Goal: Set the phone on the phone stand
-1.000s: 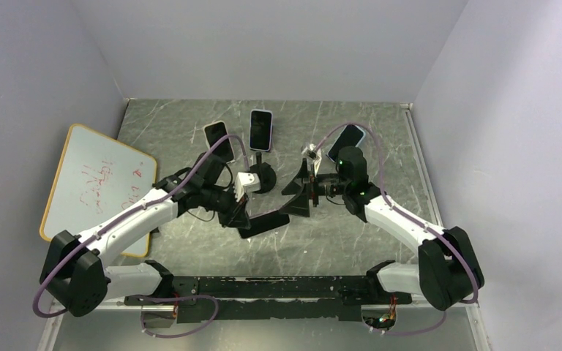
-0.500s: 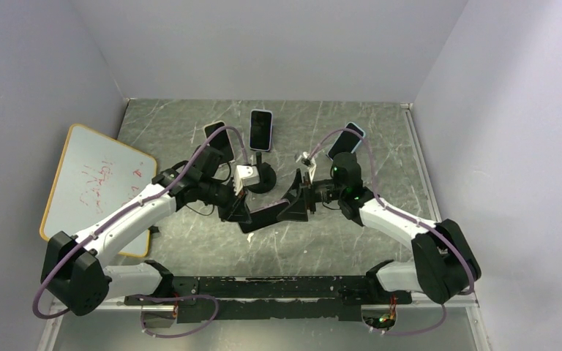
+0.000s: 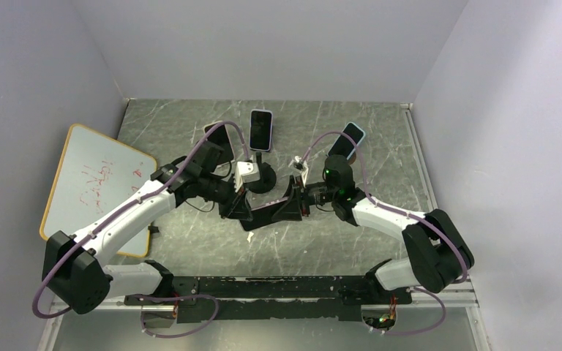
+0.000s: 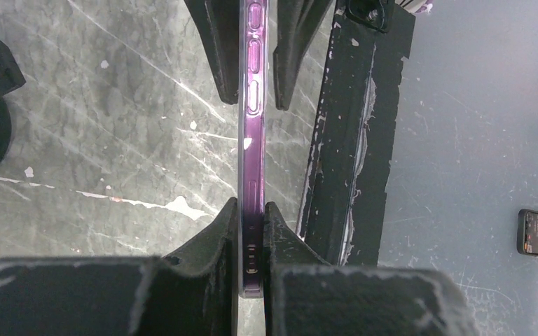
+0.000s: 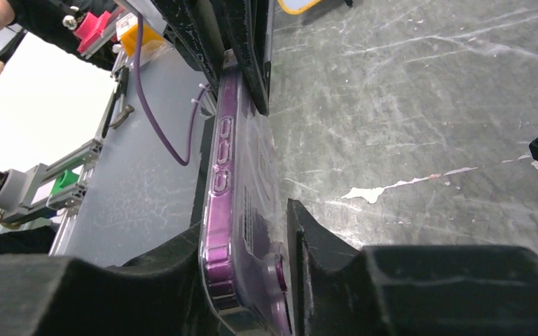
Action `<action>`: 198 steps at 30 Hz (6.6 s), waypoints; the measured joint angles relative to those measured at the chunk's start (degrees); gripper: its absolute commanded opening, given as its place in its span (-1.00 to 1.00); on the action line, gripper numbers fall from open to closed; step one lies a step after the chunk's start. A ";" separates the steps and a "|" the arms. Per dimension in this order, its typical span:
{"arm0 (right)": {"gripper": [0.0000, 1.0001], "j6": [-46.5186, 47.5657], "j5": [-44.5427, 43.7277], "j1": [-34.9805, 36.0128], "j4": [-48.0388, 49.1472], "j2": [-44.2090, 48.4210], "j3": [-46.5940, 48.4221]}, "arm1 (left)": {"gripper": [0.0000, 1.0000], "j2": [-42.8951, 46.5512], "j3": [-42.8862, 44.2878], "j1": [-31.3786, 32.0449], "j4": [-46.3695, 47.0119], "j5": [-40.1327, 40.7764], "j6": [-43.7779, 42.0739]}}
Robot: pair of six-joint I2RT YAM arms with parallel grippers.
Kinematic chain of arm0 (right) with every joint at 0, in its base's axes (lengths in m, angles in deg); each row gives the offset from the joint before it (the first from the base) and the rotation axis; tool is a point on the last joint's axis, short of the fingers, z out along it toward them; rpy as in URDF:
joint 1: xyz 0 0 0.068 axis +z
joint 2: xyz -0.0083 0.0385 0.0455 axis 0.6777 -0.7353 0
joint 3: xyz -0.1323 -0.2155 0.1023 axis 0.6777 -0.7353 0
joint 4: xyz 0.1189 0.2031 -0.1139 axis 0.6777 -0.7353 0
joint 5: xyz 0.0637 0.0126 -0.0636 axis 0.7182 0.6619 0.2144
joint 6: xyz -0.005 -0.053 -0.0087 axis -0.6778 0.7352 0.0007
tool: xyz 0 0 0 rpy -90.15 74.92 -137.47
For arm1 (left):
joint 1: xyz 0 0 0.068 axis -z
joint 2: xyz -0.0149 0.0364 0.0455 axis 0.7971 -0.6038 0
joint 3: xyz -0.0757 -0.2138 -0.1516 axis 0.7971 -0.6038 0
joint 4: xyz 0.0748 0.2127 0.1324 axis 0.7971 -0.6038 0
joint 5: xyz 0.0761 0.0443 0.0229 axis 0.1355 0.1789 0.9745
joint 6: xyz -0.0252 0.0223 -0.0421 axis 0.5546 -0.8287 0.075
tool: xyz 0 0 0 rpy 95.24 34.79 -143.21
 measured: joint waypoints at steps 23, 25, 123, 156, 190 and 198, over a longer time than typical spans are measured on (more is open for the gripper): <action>-1.00 6.27 1.36 0.20 -2.54 -0.22 0.00 | -0.17 -0.92 -0.02 -0.09 -0.33 1.01 0.33; -1.00 4.17 0.57 -0.15 -1.51 -0.02 -0.52 | 0.03 -0.63 0.00 -0.76 1.05 3.96 0.61; -1.00 -13.42 -15.63 -6.34 58.73 -20.83 -26.16 | -0.90 -48.02 -13.27 -0.74 105.66 -6.93 19.78; -1.00 -5.57 -21.84 -3.23 55.43 -5.40 -13.18 | -0.91 -49.90 -12.09 -0.76 108.98 -7.45 24.35; -1.00 -7.80 -30.84 1.86 60.43 -19.15 -23.45 | -0.90 -47.41 -9.09 -3.32 93.92 -10.91 15.45; -1.00 -5.84 -33.44 1.53 55.45 -11.69 -22.23 | -0.90 -47.41 -7.61 -3.48 92.08 -10.67 15.23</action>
